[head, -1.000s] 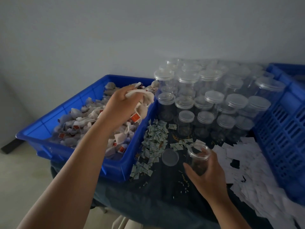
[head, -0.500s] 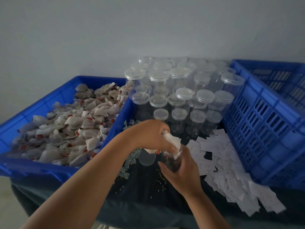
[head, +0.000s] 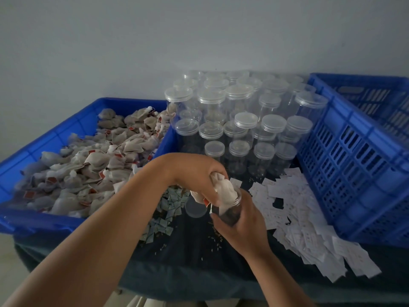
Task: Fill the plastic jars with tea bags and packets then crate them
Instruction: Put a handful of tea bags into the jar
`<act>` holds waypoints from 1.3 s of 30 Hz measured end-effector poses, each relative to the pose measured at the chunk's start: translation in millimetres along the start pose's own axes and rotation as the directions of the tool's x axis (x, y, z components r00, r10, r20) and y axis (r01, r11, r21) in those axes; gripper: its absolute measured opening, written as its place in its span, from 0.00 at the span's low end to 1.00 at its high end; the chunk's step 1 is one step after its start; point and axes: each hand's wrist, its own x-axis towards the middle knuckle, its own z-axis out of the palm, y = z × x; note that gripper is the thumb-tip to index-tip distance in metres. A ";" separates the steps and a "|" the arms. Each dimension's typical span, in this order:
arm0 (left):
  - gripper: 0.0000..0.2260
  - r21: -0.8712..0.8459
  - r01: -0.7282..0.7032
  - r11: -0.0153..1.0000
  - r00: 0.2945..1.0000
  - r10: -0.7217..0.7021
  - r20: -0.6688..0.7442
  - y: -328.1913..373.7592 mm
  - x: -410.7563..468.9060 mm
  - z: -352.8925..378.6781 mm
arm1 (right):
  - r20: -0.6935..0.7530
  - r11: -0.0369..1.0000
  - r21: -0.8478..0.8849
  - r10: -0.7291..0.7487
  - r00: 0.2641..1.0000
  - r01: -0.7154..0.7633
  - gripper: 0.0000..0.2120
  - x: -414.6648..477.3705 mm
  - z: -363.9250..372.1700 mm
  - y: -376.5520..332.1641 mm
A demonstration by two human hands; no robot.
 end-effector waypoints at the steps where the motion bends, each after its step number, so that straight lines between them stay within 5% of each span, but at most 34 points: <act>1: 0.20 -0.021 -0.012 1.000 1.000 0.012 0.000 0.6 -1.4 -1.6 | -0.013 1.000 0.004 0.010 1.000 -0.010 0.33 0.2 0.0 0.0; 6: 0.23 -0.043 -0.001 0.999 0.971 -0.009 -0.238 4.2 3.8 6.1 | 0.015 1.000 0.021 0.018 1.000 -0.018 0.33 0.7 0.7 4.2; 11: 0.28 -0.024 0.013 1.000 0.980 -0.018 -0.200 0.2 6.3 13.1 | 0.001 1.000 -0.011 0.001 1.000 -0.001 0.31 1.0 -1.1 0.7; 16: 0.07 -0.103 -0.070 0.992 0.865 0.009 -0.502 -1.5 9.3 14.1 | -0.006 1.000 0.005 0.016 1.000 -0.016 0.36 0.2 0.6 6.0; 19: 0.05 -0.272 -0.214 0.938 0.776 -0.006 -0.630 -0.7 6.7 17.4 | -0.002 1.000 0.011 0.024 1.000 -0.024 0.38 -0.3 -0.1 6.7; 21: 0.07 -0.339 -0.247 0.908 0.817 0.007 -0.576 0.2 3.0 19.4 | -0.007 1.000 0.013 0.022 1.000 -0.022 0.38 -0.1 -0.8 5.7; 24: 0.11 -0.206 -0.126 0.970 0.931 0.044 -0.363 1.8 0.5 30.0 | -0.032 1.000 0.018 0.021 0.999 -0.020 0.35 0.6 -1.0 4.1; 28: 0.10 0.045 -0.018 0.999 0.887 0.037 -0.460 8.8 -2.7 42.5 | -0.035 1.000 0.001 -0.008 0.999 0.008 0.31 2.5 -0.4 2.2; 32: 0.25 0.294 0.076 0.953 0.974 -0.007 -0.227 16.8 0.7 61.8 | -0.012 0.999 -0.032 0.014 1.000 -0.014 0.26 2.3 -0.4 4.8; 36: 0.25 0.241 0.059 0.969 0.907 0.049 -0.419 11.6 -1.5 63.7 | -0.020 1.000 -0.014 -0.013 1.000 0.013 0.28 3.4 -0.9 0.6; 39: 0.26 0.162 0.051 0.985 0.949 0.002 -0.314 13.4 -3.3 67.1 | -0.011 1.000 -0.019 -0.025 1.000 0.025 0.28 2.5 -3.1 -2.4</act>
